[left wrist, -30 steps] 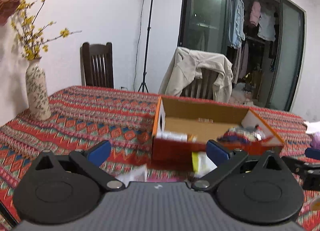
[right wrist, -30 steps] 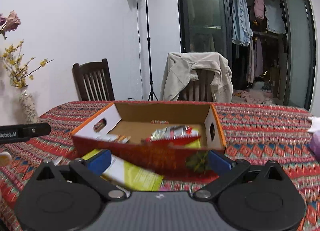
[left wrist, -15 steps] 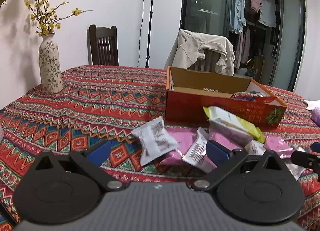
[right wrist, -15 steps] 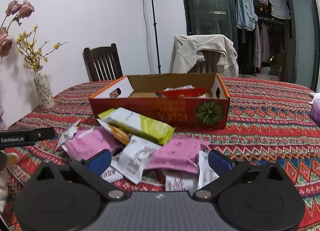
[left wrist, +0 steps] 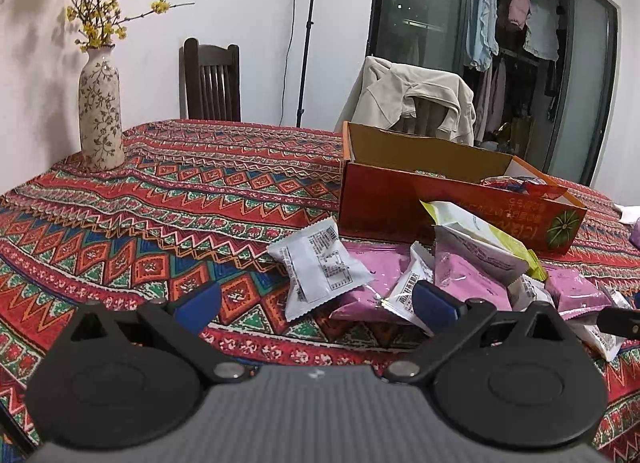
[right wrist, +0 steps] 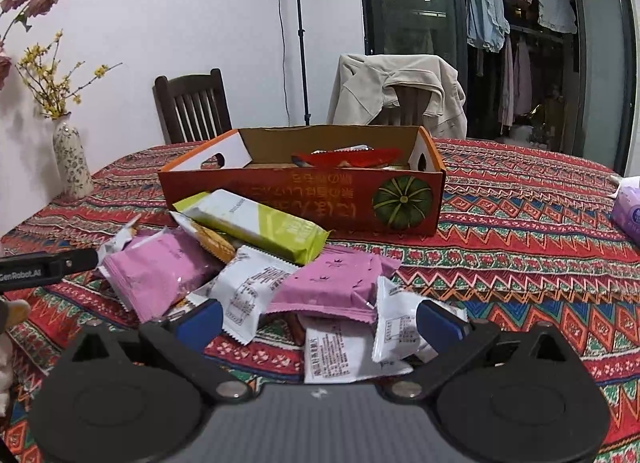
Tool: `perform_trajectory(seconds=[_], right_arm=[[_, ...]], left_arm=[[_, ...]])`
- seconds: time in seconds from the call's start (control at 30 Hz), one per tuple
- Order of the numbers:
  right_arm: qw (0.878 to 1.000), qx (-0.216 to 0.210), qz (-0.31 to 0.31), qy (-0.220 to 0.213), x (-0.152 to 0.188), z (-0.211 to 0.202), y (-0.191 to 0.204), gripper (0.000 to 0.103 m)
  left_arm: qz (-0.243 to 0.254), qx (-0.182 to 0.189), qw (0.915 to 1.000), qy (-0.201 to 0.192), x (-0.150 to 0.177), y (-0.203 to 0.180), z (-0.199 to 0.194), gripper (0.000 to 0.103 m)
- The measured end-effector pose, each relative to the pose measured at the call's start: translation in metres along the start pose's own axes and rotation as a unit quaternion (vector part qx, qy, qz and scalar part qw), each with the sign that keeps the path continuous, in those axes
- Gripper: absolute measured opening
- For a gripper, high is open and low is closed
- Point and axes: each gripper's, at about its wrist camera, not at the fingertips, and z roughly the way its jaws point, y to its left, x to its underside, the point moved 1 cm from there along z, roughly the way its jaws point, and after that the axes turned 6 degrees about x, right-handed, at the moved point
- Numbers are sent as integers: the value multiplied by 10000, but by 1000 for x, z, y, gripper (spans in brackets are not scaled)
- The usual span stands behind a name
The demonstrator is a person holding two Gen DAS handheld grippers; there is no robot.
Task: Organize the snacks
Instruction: 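Move both open tools back to the snack pile, then grasp the crumpled white packet with the right tool while the left tool approaches a white sachet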
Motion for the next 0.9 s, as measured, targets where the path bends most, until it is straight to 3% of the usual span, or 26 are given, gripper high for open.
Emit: perform_trajectory(seconds=[0.33,0.43,0.67,0.87,0.9], right_arm=[[9988,440,-126,155,-5,13,-16,92],[9983,509,-11,273,1,14,-29,79],[9985,393,9,371,0,19,-40,74],[9982,211,210,518,3,27,-53,62],[9982,186,251,512,3,27,-54,56]], left_arm=[[-151,15,9999,-7,0,5,2,103],[-126,11,9999,17,1,3,3,103],[-128,-60,9999,12,1,3,3,103],[-115,-112,9999,38,1,3,4,103],[-114,-115,9999,42,1,3,4,103]])
